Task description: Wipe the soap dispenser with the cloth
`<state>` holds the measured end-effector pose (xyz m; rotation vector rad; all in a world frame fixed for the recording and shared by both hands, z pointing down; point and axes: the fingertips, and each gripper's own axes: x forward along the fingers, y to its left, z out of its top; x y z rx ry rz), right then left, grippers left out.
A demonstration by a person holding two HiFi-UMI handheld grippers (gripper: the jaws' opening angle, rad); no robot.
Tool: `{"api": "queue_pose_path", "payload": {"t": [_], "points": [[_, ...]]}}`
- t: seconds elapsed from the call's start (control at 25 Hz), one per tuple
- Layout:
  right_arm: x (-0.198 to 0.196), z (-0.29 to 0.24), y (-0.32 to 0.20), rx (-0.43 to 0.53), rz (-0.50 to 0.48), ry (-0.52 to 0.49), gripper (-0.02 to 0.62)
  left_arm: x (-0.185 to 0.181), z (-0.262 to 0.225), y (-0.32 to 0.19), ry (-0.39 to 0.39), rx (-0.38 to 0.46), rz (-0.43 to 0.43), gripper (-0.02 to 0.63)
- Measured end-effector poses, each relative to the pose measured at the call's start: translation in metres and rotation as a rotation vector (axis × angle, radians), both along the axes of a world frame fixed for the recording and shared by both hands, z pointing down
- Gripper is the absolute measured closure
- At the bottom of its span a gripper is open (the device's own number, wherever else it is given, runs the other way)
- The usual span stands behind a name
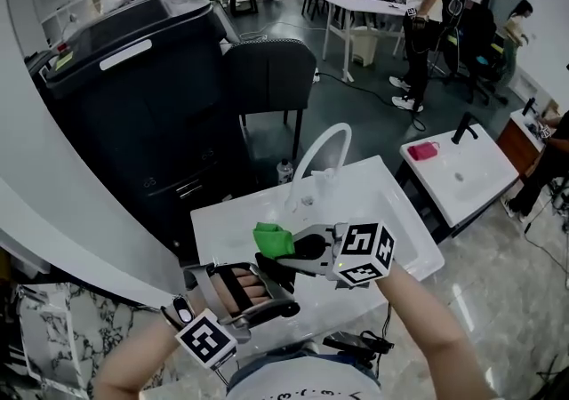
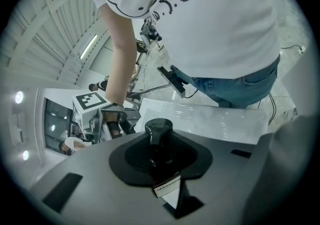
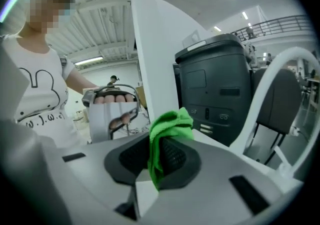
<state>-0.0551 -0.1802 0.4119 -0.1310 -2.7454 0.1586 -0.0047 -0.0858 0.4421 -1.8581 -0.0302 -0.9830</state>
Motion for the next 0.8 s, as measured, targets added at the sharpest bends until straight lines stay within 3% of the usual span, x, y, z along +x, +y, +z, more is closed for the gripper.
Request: {"api": "queue_pose_path", "payload": {"t": [0.24,0.52,0.68,0.8], "points": [[-0.013,-0.013,0.032,-0.013,-0.121,-0.003,0.548,-0.003,0.005,0.002,-0.04,0.031,0.017,0.509],[-0.038,0.003,0.034,0.015,-0.202,0.124,0.548,-0.004,0.018,0.01,-0.117,0.062,0.052,0.508],[-0.047,0.028,0.013,-0.038,-0.166,0.199,0.548,-0.001,0.019,0.019,-0.104,0.053,0.058,0.508],[-0.045,0.045,-0.004,-0.136,-0.112,0.222,0.548,0.001,0.016,0.027,-0.086,0.067,0.065,0.508]]}}
